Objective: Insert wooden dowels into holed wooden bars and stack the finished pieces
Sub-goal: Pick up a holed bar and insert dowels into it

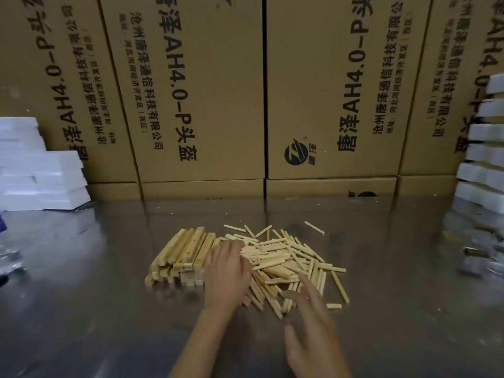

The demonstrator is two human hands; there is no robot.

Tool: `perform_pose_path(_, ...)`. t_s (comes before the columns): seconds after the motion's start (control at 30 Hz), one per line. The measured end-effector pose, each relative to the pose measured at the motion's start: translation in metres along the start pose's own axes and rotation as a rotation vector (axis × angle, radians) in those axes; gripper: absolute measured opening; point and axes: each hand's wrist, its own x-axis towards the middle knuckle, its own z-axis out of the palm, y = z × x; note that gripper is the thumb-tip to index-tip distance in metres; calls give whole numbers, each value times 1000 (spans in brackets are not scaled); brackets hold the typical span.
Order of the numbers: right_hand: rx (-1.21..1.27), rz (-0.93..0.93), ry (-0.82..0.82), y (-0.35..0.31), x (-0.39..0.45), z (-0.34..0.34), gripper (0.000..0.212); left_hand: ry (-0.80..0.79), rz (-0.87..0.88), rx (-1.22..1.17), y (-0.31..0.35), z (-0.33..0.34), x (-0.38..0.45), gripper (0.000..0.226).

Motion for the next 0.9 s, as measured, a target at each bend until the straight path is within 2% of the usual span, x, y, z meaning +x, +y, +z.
perform_pose_path(0.13,-79,-43,-137,9,56,27,43,-87,-88,79,-25,17,43,36)
perform_pose_path(0.27,-91,-51,-273,9,93,64,50,109,-99,175,-32,21,51,30)
perform_pose_path(0.33,-53,-49,-336,1,105,79,53,198,-183,262,-41,14,54,32)
perform_pose_path(0.4,-17,-58,-392,-7,112,94,55,165,-285,306,-49,5,52,34)
perform_pose_path(0.5,39,-65,-447,-18,119,110,53,10,-435,318,-59,-1,51,39)
perform_pose_path(0.63,110,-64,-428,-20,124,116,51,75,-402,298,-63,-4,52,42)
perform_pose_path(0.7,200,0,-390,-15,126,110,45,202,-328,190,-58,-4,52,42)
perform_pose_path(0.8,449,266,-370,-3,136,85,29,326,-165,-222,-36,-1,51,42)
perform_pose_path(0.9,629,441,-246,20,151,49,22,119,-105,-598,-2,14,41,48)
